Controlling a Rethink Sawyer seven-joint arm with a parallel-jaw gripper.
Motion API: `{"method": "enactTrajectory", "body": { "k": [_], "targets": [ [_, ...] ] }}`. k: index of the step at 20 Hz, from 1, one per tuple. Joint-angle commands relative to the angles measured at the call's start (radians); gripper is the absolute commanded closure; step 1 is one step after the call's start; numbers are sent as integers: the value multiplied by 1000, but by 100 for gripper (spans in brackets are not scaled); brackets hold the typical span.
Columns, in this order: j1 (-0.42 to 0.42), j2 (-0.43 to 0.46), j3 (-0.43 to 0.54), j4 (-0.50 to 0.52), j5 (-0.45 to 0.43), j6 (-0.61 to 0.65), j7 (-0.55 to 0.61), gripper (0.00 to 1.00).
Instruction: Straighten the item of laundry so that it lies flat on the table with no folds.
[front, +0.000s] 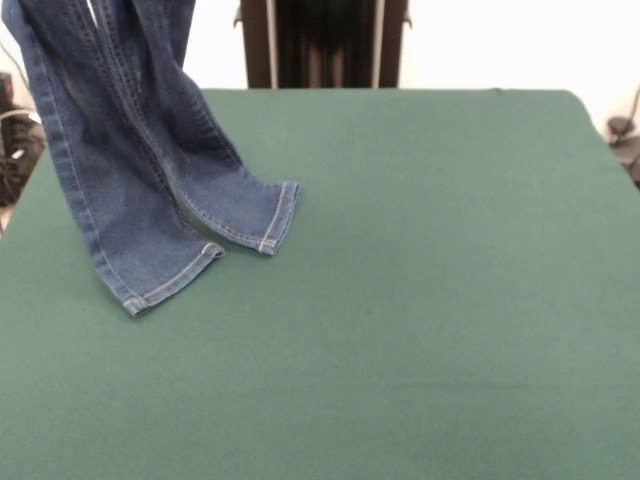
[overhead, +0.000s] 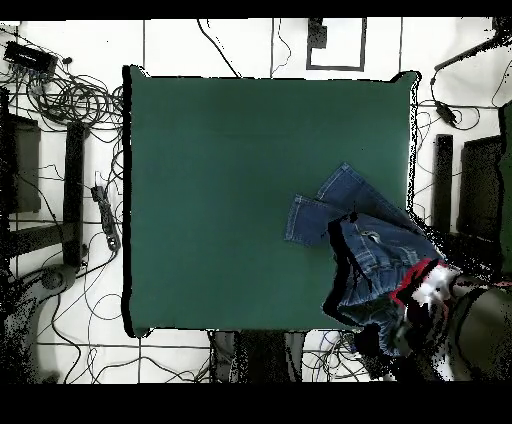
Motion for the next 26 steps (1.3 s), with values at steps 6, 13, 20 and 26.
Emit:
{"method": "enactTrajectory", "body": {
  "k": [6, 13, 20, 26],
  "targets": [
    [-125, -31, 61, 80, 87, 102, -263, 100],
    [-150, -58, 55, 95, 68, 240, -192, 100],
    [-156, -34, 76, 159, 101, 205, -153, 100],
    [-153, -19, 84, 163, 87, 167, -154, 100]
  ]
}}
